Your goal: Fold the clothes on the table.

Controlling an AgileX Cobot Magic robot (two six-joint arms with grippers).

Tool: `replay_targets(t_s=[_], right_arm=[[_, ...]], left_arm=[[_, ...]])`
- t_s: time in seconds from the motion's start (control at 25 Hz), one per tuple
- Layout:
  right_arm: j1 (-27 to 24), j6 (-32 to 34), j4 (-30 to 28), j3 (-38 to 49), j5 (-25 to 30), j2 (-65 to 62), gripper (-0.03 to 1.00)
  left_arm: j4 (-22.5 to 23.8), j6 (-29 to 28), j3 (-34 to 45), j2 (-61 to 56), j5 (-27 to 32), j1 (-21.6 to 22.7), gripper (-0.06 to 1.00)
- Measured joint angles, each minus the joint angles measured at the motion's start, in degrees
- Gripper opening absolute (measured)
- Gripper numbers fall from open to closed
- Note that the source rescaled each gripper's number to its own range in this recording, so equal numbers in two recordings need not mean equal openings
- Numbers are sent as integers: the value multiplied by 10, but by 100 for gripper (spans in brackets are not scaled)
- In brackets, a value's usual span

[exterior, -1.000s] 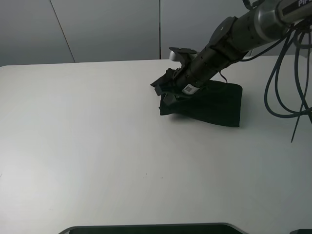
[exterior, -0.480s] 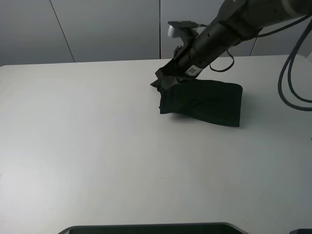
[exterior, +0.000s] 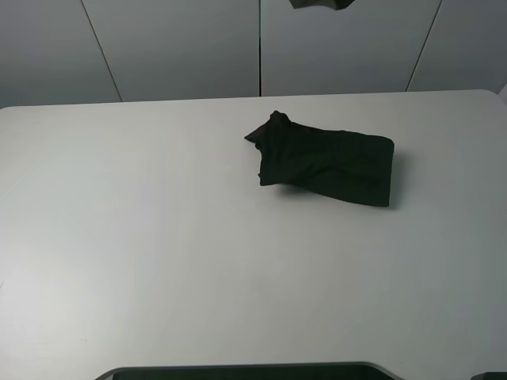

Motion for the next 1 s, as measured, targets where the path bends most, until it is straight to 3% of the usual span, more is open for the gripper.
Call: replay_targets(t_s=[0.12,0.28,0.4,0.52,0.68,1.0], right_arm=[[0,52,-103,0,4,-84,100],[0,144,-274,0,57,-196,100],[0,214,-394,-2,134,-282,100],[0,249,-475,-13,242,-361,100],[0,255,-550,-36,364,-446,100],[0,254,-573,-44,386,-565,100]], left_arm=[[0,-23,0,-34,15,0,96],[1,-28,0,-68,58,0,96],[1,-31,0,-87,102,0,97],[1,-51,0,-105,142,0,97],[11,-80,0,-121,200,0,97],[39,-140,0,-124,281,0,98]])
